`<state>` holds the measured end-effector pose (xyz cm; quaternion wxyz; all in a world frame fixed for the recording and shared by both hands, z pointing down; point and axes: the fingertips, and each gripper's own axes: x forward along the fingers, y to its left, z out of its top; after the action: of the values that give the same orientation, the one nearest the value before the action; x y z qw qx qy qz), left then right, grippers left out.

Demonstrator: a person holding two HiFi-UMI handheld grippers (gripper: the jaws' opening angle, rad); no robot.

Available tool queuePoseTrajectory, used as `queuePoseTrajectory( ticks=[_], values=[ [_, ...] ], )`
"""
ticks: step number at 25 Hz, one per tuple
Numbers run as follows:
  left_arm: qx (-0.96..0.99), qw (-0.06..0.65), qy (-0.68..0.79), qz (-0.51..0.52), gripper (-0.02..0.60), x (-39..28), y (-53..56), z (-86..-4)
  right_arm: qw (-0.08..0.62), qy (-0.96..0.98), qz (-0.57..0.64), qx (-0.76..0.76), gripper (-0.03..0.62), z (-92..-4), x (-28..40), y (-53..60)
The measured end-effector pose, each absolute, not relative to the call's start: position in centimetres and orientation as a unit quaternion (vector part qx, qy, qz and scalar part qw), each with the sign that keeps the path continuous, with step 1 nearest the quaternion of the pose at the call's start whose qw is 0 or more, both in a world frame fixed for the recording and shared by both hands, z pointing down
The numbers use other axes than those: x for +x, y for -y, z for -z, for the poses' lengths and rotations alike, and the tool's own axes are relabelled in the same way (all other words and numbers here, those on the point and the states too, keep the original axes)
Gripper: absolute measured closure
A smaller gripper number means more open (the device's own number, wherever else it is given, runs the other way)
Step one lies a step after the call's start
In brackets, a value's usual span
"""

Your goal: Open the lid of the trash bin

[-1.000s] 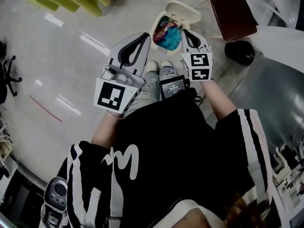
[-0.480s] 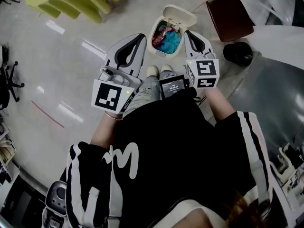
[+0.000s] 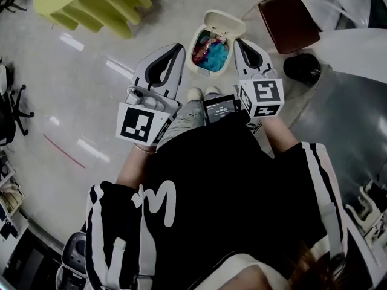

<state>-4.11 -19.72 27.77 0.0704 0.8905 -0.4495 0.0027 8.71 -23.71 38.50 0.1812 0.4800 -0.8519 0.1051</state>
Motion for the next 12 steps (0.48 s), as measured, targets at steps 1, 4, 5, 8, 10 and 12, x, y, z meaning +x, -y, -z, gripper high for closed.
queuePoseTrajectory(
  ticks=[1,4,5,8,10,12],
  values=[
    [0.89,0.068,0.451,-0.001,0.575,-4.1,19.7,-27.6,0.178,0.853,-0.104,0.48,0.591,-38.2,8.7,23.6],
    [0.89,0.064,0.452,0.002,0.574,-4.1,19.6,-27.0,0.166,0.855,-0.1,0.481,0.591,-37.1,8.7,23.2],
    [0.891,0.063,0.45,0.001,0.575,-4.1,19.5,-27.0,0.162,0.856,-0.098,0.481,0.591,-36.6,8.7,23.1],
    [0.893,0.058,0.447,0.005,0.575,-4.1,19.4,-26.6,0.149,0.858,-0.094,0.482,0.591,-35.6,8.6,22.8],
    [0.893,0.056,0.447,0.006,0.575,-4.2,19.2,-26.4,0.141,0.86,-0.091,0.483,0.591,-34.9,8.6,22.5],
    [0.894,0.054,0.444,0.005,0.574,-4.1,18.9,-26.4,0.134,0.861,-0.088,0.483,0.591,-34.4,8.5,22.1]
  ],
)
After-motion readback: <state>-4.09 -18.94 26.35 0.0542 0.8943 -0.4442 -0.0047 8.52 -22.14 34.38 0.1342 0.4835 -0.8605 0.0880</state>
